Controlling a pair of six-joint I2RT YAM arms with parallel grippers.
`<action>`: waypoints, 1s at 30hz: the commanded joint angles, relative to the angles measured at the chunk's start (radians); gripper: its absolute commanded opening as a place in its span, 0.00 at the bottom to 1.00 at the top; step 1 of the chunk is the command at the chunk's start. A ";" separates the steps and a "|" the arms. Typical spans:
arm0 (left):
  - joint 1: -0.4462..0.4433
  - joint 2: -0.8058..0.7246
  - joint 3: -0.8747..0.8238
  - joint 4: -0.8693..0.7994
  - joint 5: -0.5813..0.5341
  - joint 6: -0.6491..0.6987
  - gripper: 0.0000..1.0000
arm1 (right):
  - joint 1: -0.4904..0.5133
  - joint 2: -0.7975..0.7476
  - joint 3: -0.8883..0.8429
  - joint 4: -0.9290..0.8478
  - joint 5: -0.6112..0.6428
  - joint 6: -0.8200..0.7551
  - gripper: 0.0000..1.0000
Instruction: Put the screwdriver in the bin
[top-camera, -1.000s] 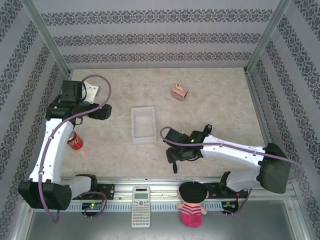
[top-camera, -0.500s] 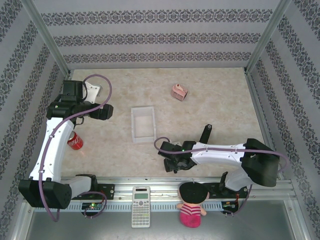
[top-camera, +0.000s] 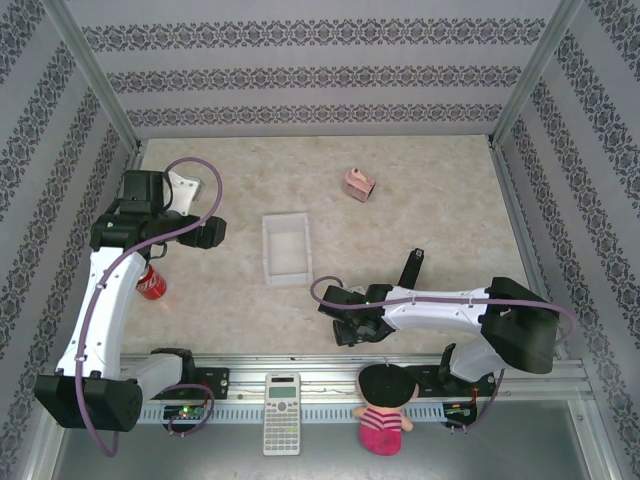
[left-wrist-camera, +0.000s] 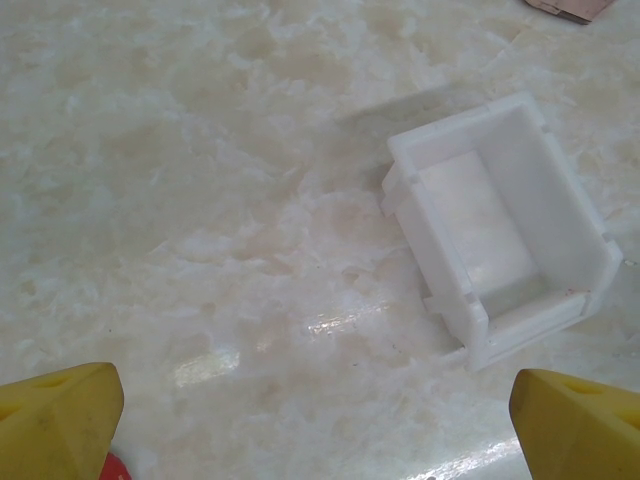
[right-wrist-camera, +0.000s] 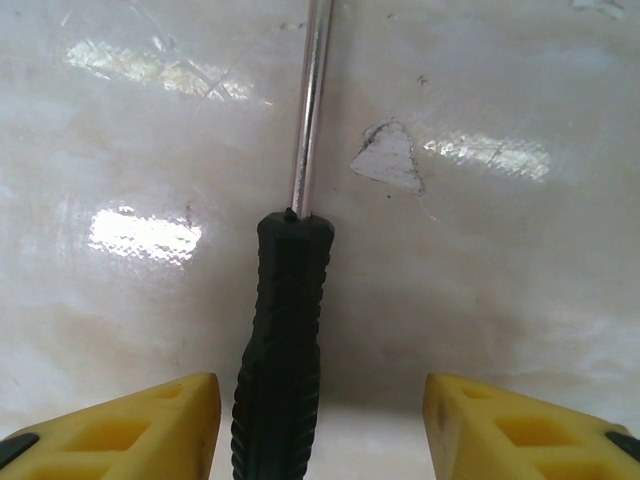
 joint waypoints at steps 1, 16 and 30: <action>-0.013 -0.022 0.001 -0.036 0.009 0.021 0.99 | 0.011 0.008 0.006 -0.032 0.012 0.006 0.54; -0.014 -0.003 0.003 -0.023 0.039 0.009 0.99 | 0.051 0.113 0.064 -0.059 0.043 -0.025 0.47; -0.016 0.009 0.006 -0.025 0.057 0.023 0.99 | 0.044 0.140 0.078 -0.064 0.030 -0.061 0.30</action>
